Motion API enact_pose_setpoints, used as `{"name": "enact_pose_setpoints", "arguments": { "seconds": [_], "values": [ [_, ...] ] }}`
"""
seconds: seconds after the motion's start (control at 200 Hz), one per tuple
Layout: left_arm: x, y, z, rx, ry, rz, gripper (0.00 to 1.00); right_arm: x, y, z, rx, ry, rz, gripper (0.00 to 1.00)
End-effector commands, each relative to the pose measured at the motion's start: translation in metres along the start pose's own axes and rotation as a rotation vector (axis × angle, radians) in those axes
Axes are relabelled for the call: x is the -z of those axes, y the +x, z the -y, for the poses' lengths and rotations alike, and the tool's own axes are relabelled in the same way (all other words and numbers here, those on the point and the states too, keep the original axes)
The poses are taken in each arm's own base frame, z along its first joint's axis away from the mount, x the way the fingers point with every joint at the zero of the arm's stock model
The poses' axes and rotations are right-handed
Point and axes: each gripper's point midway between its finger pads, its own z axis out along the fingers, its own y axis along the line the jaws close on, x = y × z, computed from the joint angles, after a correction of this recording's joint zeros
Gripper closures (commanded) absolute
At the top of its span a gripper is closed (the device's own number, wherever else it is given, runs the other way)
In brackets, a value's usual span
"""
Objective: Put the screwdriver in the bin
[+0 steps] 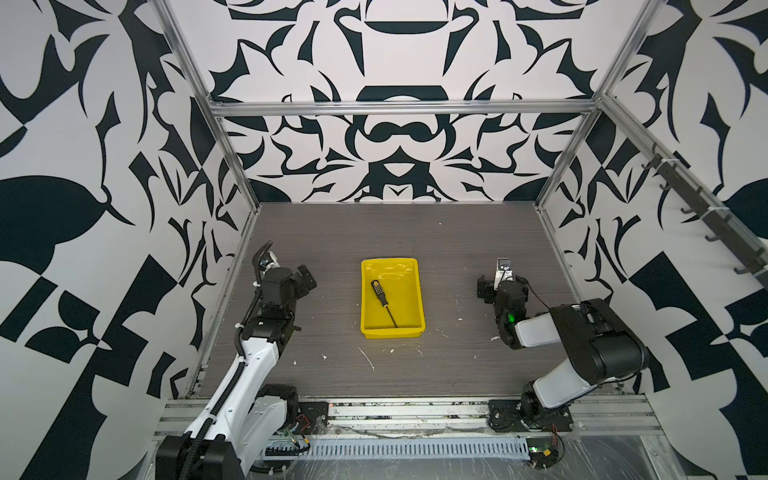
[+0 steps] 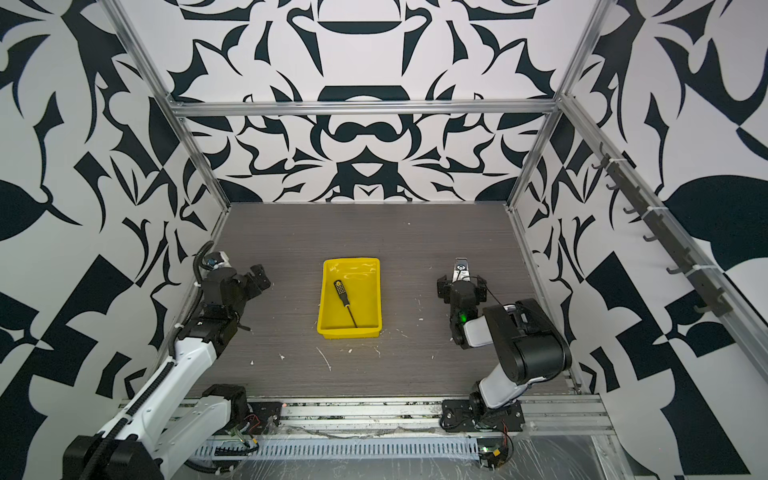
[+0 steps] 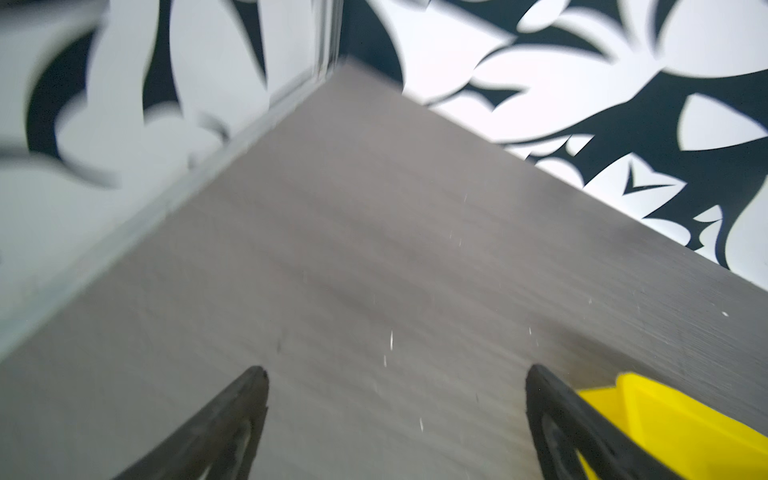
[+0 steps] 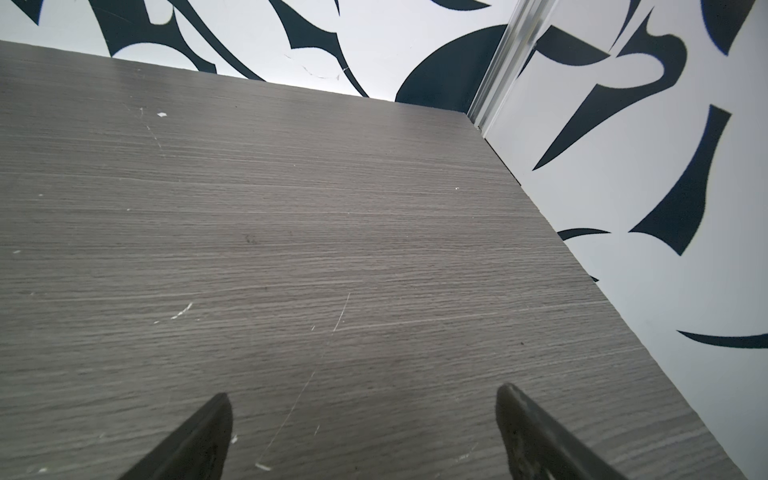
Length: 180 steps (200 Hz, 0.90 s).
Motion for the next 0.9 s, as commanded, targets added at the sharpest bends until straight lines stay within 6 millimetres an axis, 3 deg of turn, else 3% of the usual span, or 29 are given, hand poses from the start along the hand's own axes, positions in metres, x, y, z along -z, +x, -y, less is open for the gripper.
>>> {"name": "enact_pose_setpoints", "arguments": {
  "seconds": [0.0, 0.16, 0.275, 0.365, 0.465, 0.615, 0.745, 0.895],
  "values": [
    [-0.006, -0.020, 0.006, -0.271, 0.024, 0.205, 0.01, -0.001, -0.018, 0.001, -0.016, 0.001, 0.049, 0.00],
    [-0.025, 0.010, 0.002, -0.365, 0.031, 0.172, 0.01, -0.001, -0.018, 0.001, -0.016, 0.001, 0.049, 0.00],
    [-0.046, 0.020, -0.020, -0.165, -0.060, 0.134, 0.01, -0.001, -0.017, 0.001, -0.017, 0.001, 0.048, 0.00],
    [-0.063, 0.037, -0.027, -0.151, -0.056, 0.068, 0.01, -0.001, -0.018, 0.001, -0.016, 0.002, 0.049, 0.00],
    [-0.071, 0.038, -0.026, -0.176, -0.052, 0.023, 0.01, -0.001, -0.018, 0.001, -0.016, 0.002, 0.049, 0.00],
    [-0.070, 0.031, -0.020, -0.237, 0.030, 0.132, 0.01, -0.001, -0.018, 0.001, -0.017, 0.002, 0.050, 0.00],
    [-0.079, 0.044, -0.032, -0.192, 0.038, 0.138, 0.01, -0.001, -0.018, 0.001, -0.017, 0.002, 0.050, 0.00],
    [-0.092, 0.053, -0.029, -0.200, 0.051, 0.081, 0.01, -0.001, -0.018, 0.001, -0.018, 0.002, 0.049, 0.00]
  ]
}}
